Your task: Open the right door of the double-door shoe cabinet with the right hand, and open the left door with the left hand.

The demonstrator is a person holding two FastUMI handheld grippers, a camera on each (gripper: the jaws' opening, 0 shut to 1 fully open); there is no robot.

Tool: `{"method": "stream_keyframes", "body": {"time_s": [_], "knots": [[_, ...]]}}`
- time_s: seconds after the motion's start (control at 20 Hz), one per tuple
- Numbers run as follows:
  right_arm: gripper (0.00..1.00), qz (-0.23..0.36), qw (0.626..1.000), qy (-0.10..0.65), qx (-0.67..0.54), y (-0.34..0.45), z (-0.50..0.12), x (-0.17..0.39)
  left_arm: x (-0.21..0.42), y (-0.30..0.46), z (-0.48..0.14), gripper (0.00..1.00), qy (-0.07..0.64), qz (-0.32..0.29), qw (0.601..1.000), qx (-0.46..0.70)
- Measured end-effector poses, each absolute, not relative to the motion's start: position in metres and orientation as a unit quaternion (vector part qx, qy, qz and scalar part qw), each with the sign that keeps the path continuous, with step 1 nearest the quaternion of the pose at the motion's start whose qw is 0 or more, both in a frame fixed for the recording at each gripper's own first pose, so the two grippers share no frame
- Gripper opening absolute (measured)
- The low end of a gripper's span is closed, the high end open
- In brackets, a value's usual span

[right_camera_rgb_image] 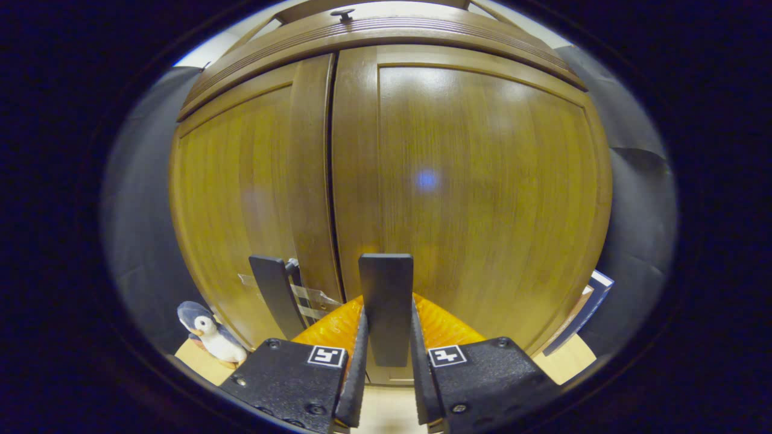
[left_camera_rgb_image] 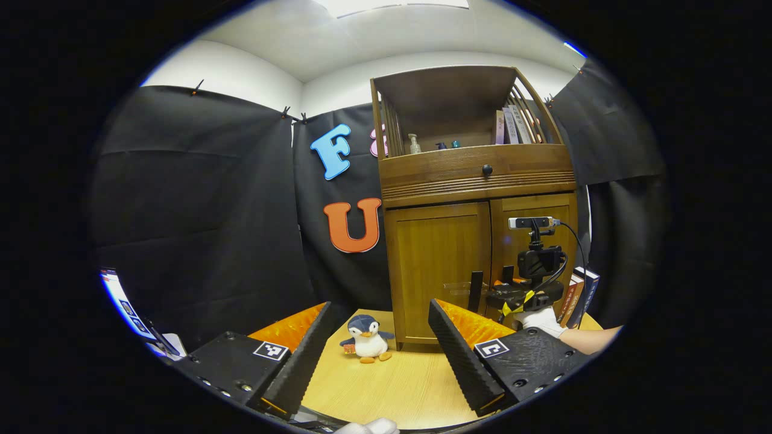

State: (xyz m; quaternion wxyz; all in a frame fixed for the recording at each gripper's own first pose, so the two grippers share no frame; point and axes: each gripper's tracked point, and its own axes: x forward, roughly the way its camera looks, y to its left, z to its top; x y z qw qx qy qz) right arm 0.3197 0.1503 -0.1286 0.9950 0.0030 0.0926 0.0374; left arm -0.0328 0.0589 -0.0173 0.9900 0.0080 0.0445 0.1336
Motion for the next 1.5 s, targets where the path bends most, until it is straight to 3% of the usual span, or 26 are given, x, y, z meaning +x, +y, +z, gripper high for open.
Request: {"method": "stream_keyframes", "body": {"time_s": [0.45, 1.5], "knots": [[0.35, 0.055, 0.994, 0.099, -0.008, 0.146, -0.131, 0.296, -0.044, 0.064, -0.015, 0.96, 0.035, 0.129, 0.991, 0.004], [0.32, 0.066, 0.993, 0.093, -0.018, 0.076, -0.134, 0.166, -0.047, 0.026, -0.025, 0.96, 0.032, 0.053, 0.998, -0.005]]}}
